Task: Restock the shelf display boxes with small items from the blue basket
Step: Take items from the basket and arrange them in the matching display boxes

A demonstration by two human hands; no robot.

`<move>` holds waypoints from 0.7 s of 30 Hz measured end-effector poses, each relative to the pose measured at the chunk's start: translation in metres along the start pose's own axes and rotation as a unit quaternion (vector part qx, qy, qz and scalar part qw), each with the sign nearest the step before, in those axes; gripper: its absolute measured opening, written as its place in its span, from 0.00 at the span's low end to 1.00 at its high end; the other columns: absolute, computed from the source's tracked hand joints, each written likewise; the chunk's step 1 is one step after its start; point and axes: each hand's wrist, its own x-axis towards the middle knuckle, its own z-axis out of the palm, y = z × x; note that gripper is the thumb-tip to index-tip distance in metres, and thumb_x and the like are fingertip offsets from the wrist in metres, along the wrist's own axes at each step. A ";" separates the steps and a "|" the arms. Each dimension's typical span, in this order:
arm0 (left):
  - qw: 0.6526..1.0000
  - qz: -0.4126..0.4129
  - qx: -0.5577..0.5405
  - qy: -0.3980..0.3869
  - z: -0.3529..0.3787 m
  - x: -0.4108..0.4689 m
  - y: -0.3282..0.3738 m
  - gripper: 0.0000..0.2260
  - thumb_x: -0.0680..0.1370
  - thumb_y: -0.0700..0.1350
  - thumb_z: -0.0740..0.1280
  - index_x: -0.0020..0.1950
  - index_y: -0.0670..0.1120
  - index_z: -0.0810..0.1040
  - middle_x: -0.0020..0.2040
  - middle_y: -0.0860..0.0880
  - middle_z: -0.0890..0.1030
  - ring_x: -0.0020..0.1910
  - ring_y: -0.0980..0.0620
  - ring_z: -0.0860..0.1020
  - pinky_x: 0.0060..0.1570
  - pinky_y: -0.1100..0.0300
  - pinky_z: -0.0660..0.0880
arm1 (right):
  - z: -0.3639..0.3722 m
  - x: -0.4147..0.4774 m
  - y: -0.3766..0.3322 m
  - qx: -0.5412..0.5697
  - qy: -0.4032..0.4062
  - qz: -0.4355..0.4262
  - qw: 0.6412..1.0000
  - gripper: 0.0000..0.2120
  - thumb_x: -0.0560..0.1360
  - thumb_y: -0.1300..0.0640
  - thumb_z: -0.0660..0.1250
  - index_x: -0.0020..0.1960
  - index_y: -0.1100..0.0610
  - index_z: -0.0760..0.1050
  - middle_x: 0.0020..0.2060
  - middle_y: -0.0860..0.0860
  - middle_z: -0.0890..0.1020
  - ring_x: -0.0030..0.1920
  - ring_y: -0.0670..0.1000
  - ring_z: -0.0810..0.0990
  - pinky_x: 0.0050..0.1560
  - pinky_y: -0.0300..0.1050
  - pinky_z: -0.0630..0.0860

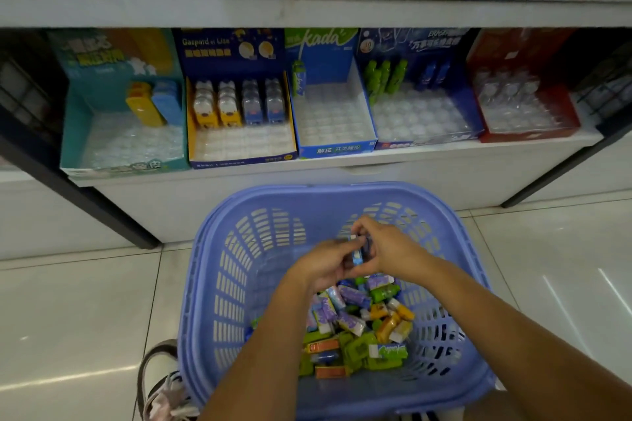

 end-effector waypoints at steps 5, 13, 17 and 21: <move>0.999 0.036 -0.035 -0.013 0.008 -0.019 0.017 0.06 0.80 0.38 0.61 0.50 0.38 0.78 0.40 0.45 0.83 0.35 0.53 0.82 0.30 0.62 0.77 | -0.008 -0.006 -0.017 0.099 0.019 -0.015 0.995 0.31 0.62 0.57 0.80 0.58 0.45 0.68 0.47 0.40 0.77 0.36 0.42 0.75 0.39 0.39 0.75; 0.992 0.114 -0.061 -0.008 0.011 -0.048 0.033 0.07 0.78 0.44 0.65 0.50 0.41 0.77 0.35 0.47 0.80 0.27 0.56 0.72 0.26 0.66 0.70 | -0.045 -0.017 -0.052 0.362 0.094 -0.048 0.926 0.08 0.75 0.66 0.66 0.53 0.58 0.78 0.41 0.52 0.83 0.32 0.47 0.76 0.32 0.35 0.73; 0.980 0.169 -0.104 -0.031 0.012 -0.070 0.049 0.12 0.72 0.46 0.66 0.52 0.41 0.78 0.35 0.48 0.81 0.27 0.58 0.73 0.25 0.68 0.70 | -0.067 -0.025 -0.065 0.340 0.197 -0.022 0.919 0.06 0.73 0.60 0.70 0.49 0.52 0.79 0.40 0.48 0.81 0.30 0.43 0.77 0.30 0.33 0.73; 0.968 0.250 -0.001 -0.003 0.013 -0.090 0.067 0.09 0.74 0.44 0.67 0.52 0.43 0.77 0.36 0.49 0.81 0.29 0.58 0.73 0.29 0.67 0.70 | -0.064 -0.025 -0.092 0.337 0.134 -0.031 0.931 0.07 0.73 0.55 0.70 0.50 0.52 0.80 0.41 0.47 0.83 0.35 0.47 0.81 0.36 0.37 0.78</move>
